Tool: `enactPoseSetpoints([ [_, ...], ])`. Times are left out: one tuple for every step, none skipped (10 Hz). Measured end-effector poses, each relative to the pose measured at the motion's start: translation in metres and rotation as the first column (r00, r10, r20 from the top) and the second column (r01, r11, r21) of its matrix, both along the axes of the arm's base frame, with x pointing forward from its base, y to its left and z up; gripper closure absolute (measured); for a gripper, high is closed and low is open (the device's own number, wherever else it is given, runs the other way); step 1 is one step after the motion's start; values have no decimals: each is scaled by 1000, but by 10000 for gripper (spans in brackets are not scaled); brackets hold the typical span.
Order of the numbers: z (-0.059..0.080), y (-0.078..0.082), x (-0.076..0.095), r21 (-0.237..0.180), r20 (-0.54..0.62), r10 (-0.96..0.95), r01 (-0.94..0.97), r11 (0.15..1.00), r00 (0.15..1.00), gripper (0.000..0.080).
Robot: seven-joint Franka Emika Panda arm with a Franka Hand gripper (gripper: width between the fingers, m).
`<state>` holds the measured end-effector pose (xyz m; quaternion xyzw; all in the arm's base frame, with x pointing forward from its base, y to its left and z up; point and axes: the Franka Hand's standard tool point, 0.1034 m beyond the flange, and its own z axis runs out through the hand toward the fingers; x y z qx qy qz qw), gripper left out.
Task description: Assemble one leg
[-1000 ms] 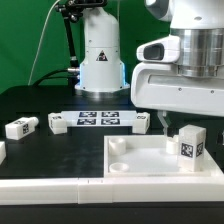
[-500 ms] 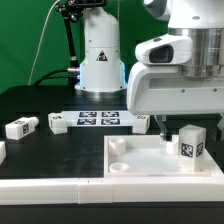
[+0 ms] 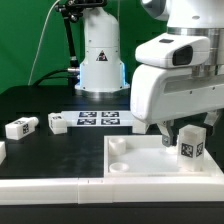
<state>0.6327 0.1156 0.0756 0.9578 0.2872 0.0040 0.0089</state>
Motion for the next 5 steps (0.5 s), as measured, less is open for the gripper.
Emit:
enactPoseSetpoints([
  [0, 0, 0, 0, 0, -2, 2, 1000, 1000, 151],
  [0, 0, 0, 0, 0, -3, 3, 1000, 1000, 276],
  [0, 0, 0, 0, 0, -3, 3, 1000, 1000, 426],
  [0, 0, 0, 1, 0, -26, 26, 1000, 1000, 426],
  [0, 0, 0, 1, 0, -42, 42, 999, 999, 509],
])
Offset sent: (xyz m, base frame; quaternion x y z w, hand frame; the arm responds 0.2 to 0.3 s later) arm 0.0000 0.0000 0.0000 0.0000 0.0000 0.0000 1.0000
